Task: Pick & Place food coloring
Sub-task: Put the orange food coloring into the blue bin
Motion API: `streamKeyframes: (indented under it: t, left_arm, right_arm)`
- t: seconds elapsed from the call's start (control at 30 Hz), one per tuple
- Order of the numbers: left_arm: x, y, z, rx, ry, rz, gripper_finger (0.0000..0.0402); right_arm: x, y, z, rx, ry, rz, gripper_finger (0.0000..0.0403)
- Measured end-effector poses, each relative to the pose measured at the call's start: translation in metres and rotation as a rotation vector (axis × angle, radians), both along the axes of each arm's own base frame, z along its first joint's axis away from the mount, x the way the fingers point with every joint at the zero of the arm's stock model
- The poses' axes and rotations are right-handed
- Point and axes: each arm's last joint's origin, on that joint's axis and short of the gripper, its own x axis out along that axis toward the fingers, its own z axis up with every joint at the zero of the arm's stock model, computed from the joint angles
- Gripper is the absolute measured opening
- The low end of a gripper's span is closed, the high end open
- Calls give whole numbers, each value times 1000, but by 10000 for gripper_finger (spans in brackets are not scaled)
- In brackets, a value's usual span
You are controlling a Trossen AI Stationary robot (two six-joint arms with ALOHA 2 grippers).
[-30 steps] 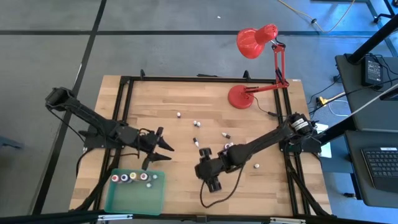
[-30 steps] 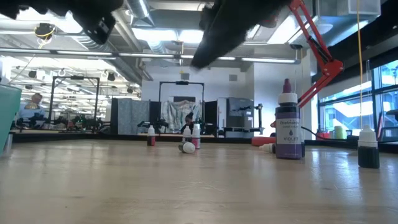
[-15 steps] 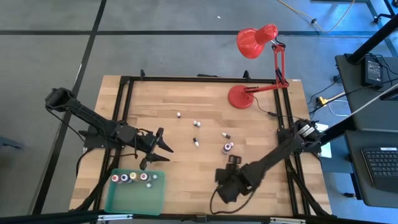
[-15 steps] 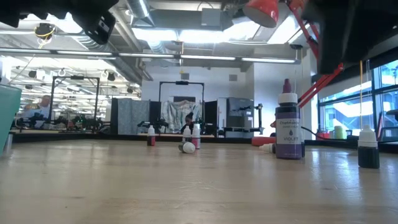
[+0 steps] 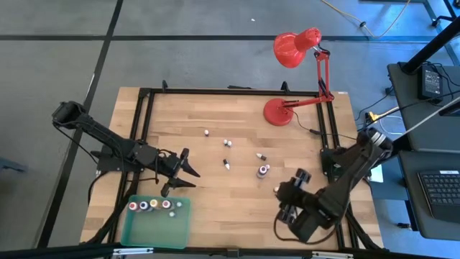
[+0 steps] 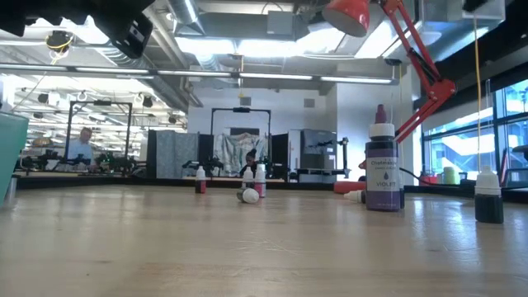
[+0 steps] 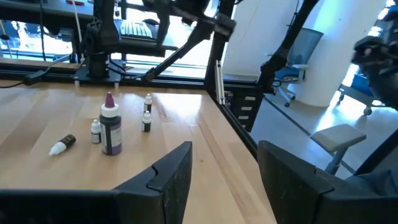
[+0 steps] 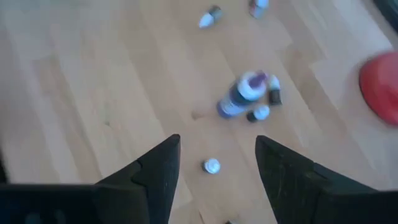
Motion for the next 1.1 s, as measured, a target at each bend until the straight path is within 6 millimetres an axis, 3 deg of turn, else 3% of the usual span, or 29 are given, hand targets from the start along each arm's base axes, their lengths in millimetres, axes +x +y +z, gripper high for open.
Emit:
streamKeyframes:
  t: [0.17, 0.33, 0.47, 0.67, 1.1]
  left_arm:
    - [0, 0, 0, 0, 0, 0, 175]
    - [0, 0, 0, 0, 0, 0, 177]
    - [0, 0, 0, 0, 0, 0, 175]
    - [0, 0, 0, 0, 0, 1, 178]
    - [0, 0, -3, 13, 27, 7, 176]
  right_arm:
    - [-32, -21, -26, 78, -28, -103, 210]
    - [-63, -45, -48, 334, -139, -205, 210]
    - [-80, -62, -74, 517, -128, -305, 210]
    - [-88, -77, -104, 645, -26, -466, 210]
    - [-85, -73, -114, 628, 23, -426, 210]
